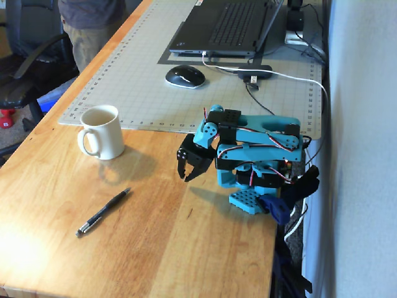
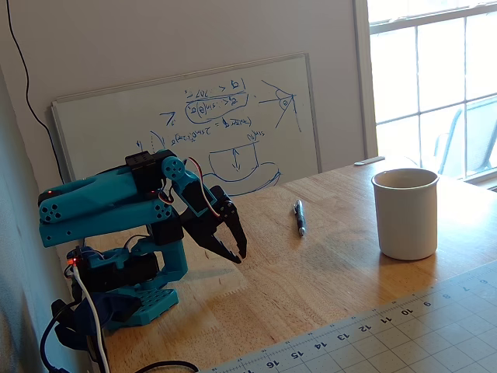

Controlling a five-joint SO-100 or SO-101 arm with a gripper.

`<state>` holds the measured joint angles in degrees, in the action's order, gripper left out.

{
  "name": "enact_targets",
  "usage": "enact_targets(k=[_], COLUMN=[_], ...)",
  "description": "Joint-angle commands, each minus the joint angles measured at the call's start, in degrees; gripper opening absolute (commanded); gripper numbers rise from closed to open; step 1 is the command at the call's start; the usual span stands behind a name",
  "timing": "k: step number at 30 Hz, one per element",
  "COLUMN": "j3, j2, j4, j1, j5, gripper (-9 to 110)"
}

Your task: Grasp a pen and put it in a mug.

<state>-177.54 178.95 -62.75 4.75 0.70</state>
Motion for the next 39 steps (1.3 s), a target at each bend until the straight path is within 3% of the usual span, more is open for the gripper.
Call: enact_targets(k=[1, 22, 35, 39], j3=[0.4, 1.8, 24.4, 30.9], j2=[0.4, -2.4, -23.4, -29.2], j4=[0.5, 1.2, 0.5, 0.5], j1=[-0.8, -0.8, -0.9, -0.9], j5=[-0.4, -0.5, -1.0, -6.7], gripper=[1, 2, 4, 4])
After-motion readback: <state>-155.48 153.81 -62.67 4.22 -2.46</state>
